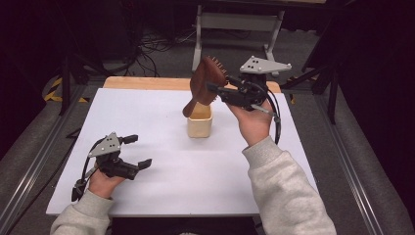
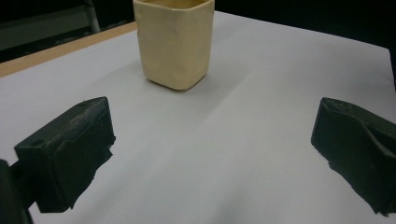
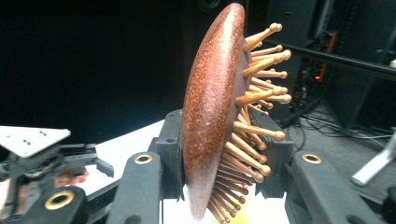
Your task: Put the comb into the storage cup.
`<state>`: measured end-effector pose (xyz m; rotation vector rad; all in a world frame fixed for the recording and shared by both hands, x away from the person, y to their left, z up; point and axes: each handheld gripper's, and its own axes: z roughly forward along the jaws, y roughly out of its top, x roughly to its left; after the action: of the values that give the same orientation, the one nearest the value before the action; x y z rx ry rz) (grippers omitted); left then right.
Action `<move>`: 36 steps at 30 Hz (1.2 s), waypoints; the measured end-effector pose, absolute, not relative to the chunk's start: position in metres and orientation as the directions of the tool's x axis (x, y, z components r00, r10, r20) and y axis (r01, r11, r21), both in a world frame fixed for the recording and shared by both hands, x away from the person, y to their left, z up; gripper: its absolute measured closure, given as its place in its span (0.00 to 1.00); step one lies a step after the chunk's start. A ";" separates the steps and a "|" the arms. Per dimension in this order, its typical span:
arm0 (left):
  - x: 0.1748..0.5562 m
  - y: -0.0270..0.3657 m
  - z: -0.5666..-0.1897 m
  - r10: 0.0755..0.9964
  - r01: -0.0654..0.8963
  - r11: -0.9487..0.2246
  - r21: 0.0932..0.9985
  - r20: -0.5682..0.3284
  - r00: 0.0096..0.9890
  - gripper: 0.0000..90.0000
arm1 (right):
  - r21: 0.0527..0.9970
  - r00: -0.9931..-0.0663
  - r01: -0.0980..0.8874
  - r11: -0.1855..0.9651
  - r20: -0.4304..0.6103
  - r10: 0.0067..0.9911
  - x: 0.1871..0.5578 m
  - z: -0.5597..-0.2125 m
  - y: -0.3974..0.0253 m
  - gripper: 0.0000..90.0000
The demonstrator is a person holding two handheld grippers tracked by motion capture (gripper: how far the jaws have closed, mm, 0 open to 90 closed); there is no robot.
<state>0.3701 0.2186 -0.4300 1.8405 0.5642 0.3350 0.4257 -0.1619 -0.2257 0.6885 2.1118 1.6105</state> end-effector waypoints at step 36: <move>0.371 0.222 -0.430 0.538 0.223 -0.249 0.943 -0.057 0.841 0.00 | 0.950 -0.714 0.221 0.223 0.002 0.700 0.464 -0.254 -0.176 0.67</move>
<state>0.3713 0.2217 -0.4302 1.8314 0.5758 0.3306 0.4637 -0.1759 -0.2540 0.8484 2.0739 1.5004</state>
